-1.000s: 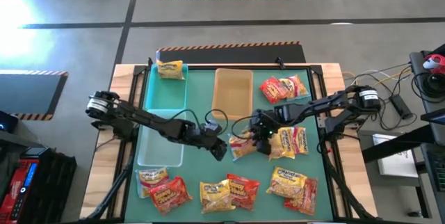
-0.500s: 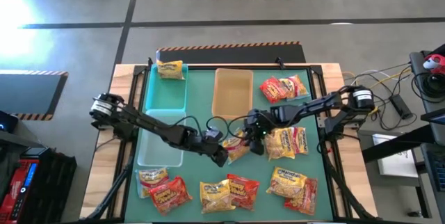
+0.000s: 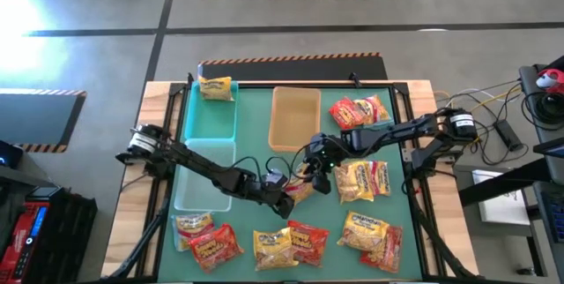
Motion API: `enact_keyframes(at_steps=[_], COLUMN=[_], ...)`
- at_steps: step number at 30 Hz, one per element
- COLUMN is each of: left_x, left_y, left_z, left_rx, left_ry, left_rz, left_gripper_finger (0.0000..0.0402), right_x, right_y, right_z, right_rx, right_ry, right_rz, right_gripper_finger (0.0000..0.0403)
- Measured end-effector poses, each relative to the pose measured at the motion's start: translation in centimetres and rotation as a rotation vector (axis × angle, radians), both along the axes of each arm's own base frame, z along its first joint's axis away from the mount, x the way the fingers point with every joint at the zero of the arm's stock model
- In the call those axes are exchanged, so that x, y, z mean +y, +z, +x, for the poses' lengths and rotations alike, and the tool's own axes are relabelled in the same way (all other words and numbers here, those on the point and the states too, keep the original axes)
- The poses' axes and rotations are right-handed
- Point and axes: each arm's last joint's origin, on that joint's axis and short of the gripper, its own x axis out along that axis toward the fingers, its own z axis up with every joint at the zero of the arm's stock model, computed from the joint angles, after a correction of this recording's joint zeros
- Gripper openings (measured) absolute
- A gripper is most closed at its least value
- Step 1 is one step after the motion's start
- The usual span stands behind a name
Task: Sort Maruchan noodles
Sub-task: Put the blue noodle pack into the orange bin
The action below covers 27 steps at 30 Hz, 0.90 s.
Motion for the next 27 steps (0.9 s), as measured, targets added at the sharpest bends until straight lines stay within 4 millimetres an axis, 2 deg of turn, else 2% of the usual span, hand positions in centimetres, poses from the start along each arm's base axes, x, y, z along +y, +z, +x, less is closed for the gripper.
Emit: enact_keyframes(at_steps=[10,17,23,27], left_x=[0.3,0.5,0.6,0.7], left_y=[-1.6,-2.4,-2.8,-2.9], left_z=[0.1,-0.4,-0.8,-1.0], left_rx=[0.048,0.140,0.189,0.206], left_ry=[0.046,0.063,0.074,0.086], left_rz=[0.014,0.025,0.052,0.066], left_gripper_finger=[0.0064,0.0064,0.0064,0.0064], right_x=[0.0,0.0,-0.1,-0.6], right_y=[2.6,3.9,3.3,2.1], right_z=[0.4,-0.4,-0.6,-0.8], right_rx=[0.093,0.234,0.256,0.311], right_ry=[0.002,0.056,0.085,0.019], right_rz=[-0.001,-0.034,-0.080,-0.210], right_gripper_finger=[0.0137,0.0137,0.0137,0.0137])
